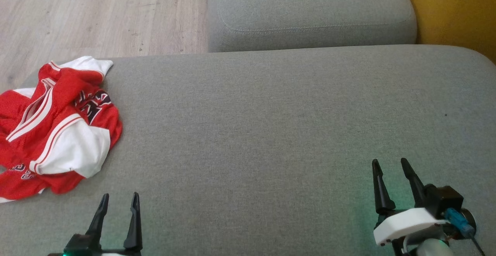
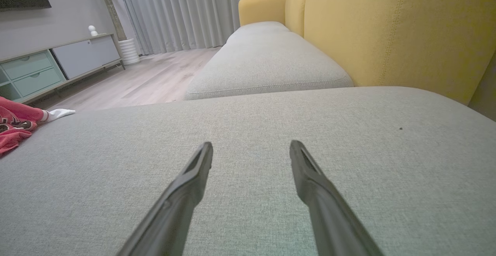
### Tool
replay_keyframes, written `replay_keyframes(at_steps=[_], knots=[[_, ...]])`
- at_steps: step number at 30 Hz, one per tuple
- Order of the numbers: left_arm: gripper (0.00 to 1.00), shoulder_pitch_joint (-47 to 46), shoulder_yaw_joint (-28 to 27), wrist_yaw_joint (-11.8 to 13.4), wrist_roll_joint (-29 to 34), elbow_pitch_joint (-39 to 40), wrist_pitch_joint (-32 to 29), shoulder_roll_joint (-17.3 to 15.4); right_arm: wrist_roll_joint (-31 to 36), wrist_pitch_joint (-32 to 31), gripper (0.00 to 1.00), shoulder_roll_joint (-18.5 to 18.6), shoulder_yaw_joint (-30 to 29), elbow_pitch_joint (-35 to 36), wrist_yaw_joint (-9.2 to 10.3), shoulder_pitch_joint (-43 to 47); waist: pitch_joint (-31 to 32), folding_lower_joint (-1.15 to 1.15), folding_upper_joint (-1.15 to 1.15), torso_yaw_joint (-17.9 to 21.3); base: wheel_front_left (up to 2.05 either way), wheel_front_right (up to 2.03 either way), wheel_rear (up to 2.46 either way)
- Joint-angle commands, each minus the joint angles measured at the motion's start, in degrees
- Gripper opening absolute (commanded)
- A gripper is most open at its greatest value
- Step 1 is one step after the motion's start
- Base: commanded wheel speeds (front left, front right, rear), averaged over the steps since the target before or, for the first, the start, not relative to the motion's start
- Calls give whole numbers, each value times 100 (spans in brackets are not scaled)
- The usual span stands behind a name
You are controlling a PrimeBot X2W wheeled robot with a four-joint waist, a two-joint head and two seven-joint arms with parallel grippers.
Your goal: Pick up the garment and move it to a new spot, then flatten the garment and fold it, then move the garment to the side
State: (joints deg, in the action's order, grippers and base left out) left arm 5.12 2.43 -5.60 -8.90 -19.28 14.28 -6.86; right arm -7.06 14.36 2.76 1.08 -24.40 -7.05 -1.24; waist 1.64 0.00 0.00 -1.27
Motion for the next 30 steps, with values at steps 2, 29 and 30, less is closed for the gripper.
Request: replay_keyframes(at_steps=[2, 29, 30], knots=[[100, -207, -213, -20, 69, 160, 72, -31, -40, 63, 100, 13, 142, 167, -44, -148, 2, 0, 0, -4, 0, 0, 0], [100, -250, -294, -96, 119, 137, 72, 10, -27, 63, 100, 12, 170, 184, -44, -151, 10, 0, 0, -76, 0, 0, 0], [100, -258, -294, -100, 118, 134, 72, 11, -26, 63, 100, 12, 173, 189, -44, -154, 14, 0, 0, -99, 0, 0, 0]])
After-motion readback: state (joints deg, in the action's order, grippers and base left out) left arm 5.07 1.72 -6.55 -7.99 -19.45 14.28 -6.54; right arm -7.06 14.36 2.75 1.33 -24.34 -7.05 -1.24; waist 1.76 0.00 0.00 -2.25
